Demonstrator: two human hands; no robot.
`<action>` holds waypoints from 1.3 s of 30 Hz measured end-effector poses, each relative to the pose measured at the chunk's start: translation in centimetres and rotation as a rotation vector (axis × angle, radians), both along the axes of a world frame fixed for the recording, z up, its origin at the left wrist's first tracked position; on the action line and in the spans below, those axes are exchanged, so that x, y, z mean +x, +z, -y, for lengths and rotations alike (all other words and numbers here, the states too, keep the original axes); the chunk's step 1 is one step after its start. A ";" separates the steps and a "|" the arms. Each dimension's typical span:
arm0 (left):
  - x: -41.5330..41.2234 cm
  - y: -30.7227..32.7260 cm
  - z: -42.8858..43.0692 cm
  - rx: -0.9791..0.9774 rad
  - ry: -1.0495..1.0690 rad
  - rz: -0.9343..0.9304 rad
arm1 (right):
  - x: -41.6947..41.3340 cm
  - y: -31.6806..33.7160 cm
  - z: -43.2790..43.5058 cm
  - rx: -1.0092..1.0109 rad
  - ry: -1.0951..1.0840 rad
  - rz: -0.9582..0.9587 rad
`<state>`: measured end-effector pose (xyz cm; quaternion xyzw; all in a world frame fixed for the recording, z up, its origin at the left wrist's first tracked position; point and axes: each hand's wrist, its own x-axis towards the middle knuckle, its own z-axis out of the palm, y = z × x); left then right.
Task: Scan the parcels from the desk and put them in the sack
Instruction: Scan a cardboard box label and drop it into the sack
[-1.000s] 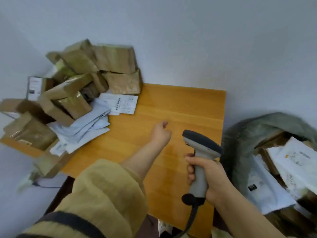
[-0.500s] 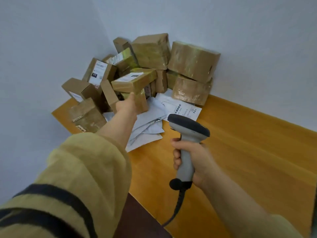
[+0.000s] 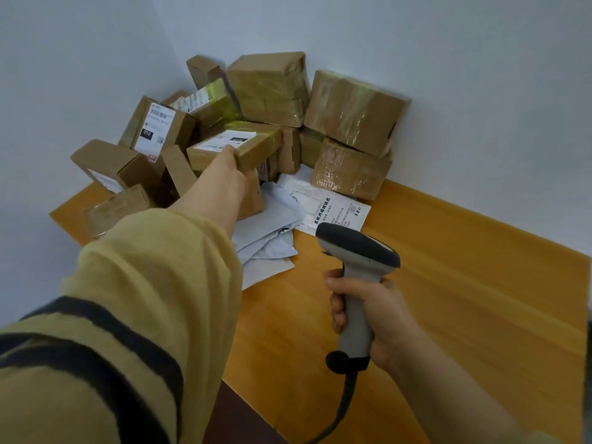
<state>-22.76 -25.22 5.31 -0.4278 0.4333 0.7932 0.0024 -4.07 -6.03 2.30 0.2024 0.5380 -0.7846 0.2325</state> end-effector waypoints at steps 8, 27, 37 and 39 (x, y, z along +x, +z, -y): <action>8.4 -4.0 -2.4 -0.130 -0.226 -0.043 | 2.4 1.3 -4.0 0.045 -0.060 -0.013; 20.6 4.7 -13.3 -1.094 -0.933 -0.138 | 17.3 5.0 -17.5 0.420 0.072 -0.237; 23.1 7.3 -19.5 -1.208 -1.081 -0.250 | 22.3 6.4 -23.5 0.524 -0.035 -0.328; 23.3 7.4 -20.4 -1.218 -1.097 -0.258 | 22.8 6.6 -24.1 0.529 -0.046 -0.332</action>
